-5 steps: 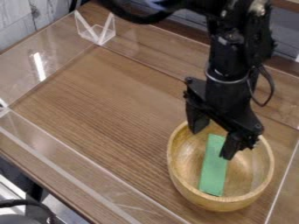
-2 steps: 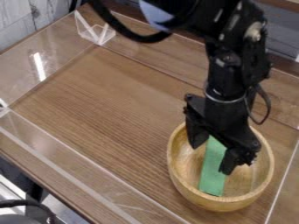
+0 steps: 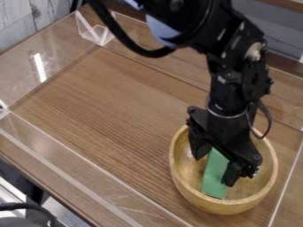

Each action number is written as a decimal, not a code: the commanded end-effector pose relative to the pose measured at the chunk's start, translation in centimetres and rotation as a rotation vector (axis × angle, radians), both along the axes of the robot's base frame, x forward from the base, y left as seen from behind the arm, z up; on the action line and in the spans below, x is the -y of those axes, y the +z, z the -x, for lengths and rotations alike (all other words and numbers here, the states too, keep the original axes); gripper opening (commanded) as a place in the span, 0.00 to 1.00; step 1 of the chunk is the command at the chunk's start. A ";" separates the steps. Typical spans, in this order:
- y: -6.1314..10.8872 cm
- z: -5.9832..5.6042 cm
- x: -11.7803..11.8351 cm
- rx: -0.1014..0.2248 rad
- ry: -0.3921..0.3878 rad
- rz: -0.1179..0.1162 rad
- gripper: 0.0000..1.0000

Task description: Remove the green block from inside the brown bowl and put it on the table

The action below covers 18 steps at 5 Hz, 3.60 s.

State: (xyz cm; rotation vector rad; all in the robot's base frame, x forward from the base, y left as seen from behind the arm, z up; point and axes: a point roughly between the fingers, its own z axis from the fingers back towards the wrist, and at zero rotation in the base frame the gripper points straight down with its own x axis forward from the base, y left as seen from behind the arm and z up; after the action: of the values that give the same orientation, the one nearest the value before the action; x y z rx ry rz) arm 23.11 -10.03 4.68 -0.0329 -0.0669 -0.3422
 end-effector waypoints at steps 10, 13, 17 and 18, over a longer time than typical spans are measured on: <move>3.1 -1.2 -1.0 0.005 0.026 0.012 0.00; 8.7 -1.2 -3.1 0.058 0.105 0.018 0.00; 11.5 1.1 -9.9 0.133 0.275 0.011 0.00; 11.2 1.9 -10.0 0.140 0.282 0.012 0.00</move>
State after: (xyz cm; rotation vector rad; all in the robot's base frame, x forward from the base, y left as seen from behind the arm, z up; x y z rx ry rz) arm 20.91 -0.16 15.01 -0.0129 -0.1726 -0.0672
